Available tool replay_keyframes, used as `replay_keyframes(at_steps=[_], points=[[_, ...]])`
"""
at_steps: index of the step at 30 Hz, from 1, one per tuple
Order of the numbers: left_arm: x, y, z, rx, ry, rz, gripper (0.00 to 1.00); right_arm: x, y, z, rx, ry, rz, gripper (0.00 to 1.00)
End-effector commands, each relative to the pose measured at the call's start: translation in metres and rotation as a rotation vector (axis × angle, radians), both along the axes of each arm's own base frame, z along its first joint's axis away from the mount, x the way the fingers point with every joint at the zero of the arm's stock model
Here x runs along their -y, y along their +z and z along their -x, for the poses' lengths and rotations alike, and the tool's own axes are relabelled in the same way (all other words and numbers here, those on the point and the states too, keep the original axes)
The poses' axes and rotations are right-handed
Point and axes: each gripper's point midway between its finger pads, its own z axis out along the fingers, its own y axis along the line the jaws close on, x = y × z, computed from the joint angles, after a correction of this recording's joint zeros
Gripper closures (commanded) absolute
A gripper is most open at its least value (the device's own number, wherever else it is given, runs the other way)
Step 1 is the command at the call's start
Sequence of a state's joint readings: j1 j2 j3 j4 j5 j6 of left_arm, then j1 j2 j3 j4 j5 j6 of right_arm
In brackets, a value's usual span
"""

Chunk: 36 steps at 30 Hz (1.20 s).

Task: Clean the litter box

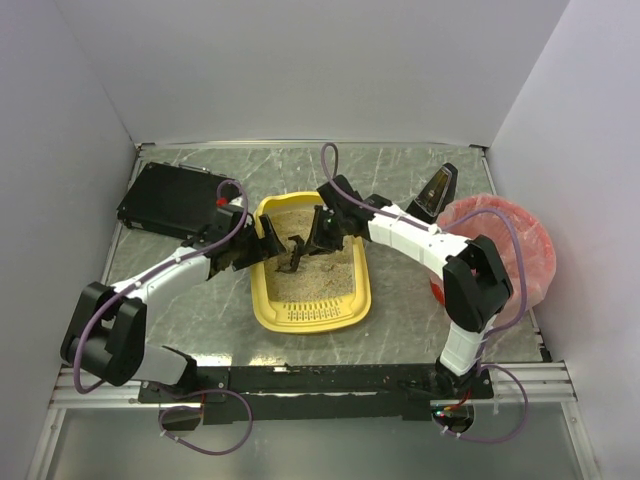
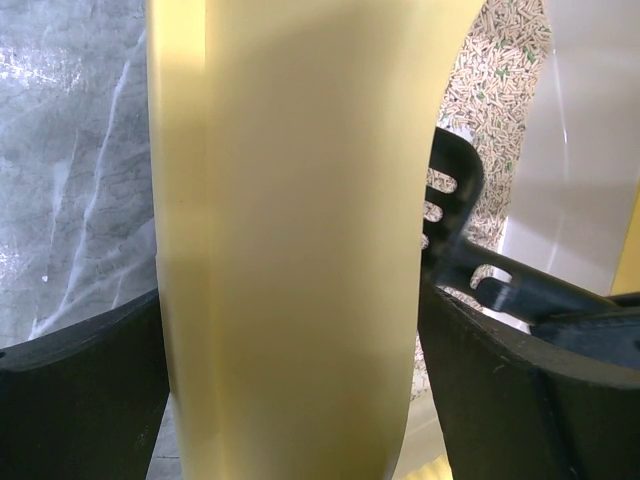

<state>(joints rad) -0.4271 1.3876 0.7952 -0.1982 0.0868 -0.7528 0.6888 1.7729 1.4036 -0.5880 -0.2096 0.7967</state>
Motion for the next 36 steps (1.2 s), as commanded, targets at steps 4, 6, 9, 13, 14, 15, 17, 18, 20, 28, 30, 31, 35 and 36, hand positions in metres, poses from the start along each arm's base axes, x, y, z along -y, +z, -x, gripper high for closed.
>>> replay_keyframes(at_steps=[4, 6, 9, 13, 14, 15, 17, 18, 20, 28, 30, 31, 35, 36], points=[[0.02, 0.001, -0.001, -0.001, -0.043, 0.041, 0.04, -0.019, -0.024, -0.008, 0.077, 0.027, -0.066, 0.98], [0.02, -0.001, -0.002, -0.008, -0.036, 0.035, 0.04, -0.025, -0.024, -0.004, 0.084, 0.06, -0.109, 0.98], [0.021, -0.003, -0.002, -0.016, -0.035, 0.03, 0.05, -0.035, -0.022, -0.006, 0.113, 0.092, -0.16, 0.98], [0.017, -0.004, -0.001, -0.024, -0.011, 0.013, 0.04, -0.032, -0.019, -0.011, 0.154, 0.086, -0.15, 0.99], [0.015, -0.004, -0.001, -0.025, -0.003, 0.007, 0.04, -0.031, -0.007, -0.014, 0.192, 0.082, -0.167, 0.99], [0.013, -0.002, -0.003, -0.02, 0.014, 0.004, 0.04, -0.027, -0.007, -0.013, 0.202, 0.074, -0.16, 0.99], [0.009, -0.003, -0.002, -0.029, 0.032, -0.012, 0.04, -0.021, 0.006, -0.016, 0.226, 0.031, -0.173, 1.0], [0.009, -0.002, -0.003, -0.028, 0.036, -0.012, 0.04, -0.019, 0.007, -0.016, 0.229, 0.025, -0.187, 1.0], [0.007, -0.003, -0.002, -0.033, 0.046, -0.019, 0.03, -0.016, 0.015, -0.017, 0.221, 0.012, -0.24, 1.0], [0.007, 0.003, -0.001, -0.02, 0.048, -0.009, 0.02, 0.0, 0.023, -0.02, 0.273, -0.014, -0.218, 1.0], [0.007, 0.004, -0.001, -0.021, 0.049, -0.006, 0.02, 0.005, 0.024, -0.023, 0.289, -0.026, -0.201, 1.0], [0.007, 0.004, -0.001, -0.021, 0.05, -0.007, 0.02, 0.007, 0.03, -0.023, 0.304, -0.03, -0.208, 1.0], [0.007, 0.005, -0.001, -0.016, 0.047, -0.006, 0.02, 0.016, 0.033, -0.023, 0.32, -0.044, -0.202, 1.0], [0.007, 0.005, -0.001, -0.014, 0.047, -0.002, 0.02, 0.018, 0.034, -0.024, 0.325, -0.047, -0.197, 1.0]])
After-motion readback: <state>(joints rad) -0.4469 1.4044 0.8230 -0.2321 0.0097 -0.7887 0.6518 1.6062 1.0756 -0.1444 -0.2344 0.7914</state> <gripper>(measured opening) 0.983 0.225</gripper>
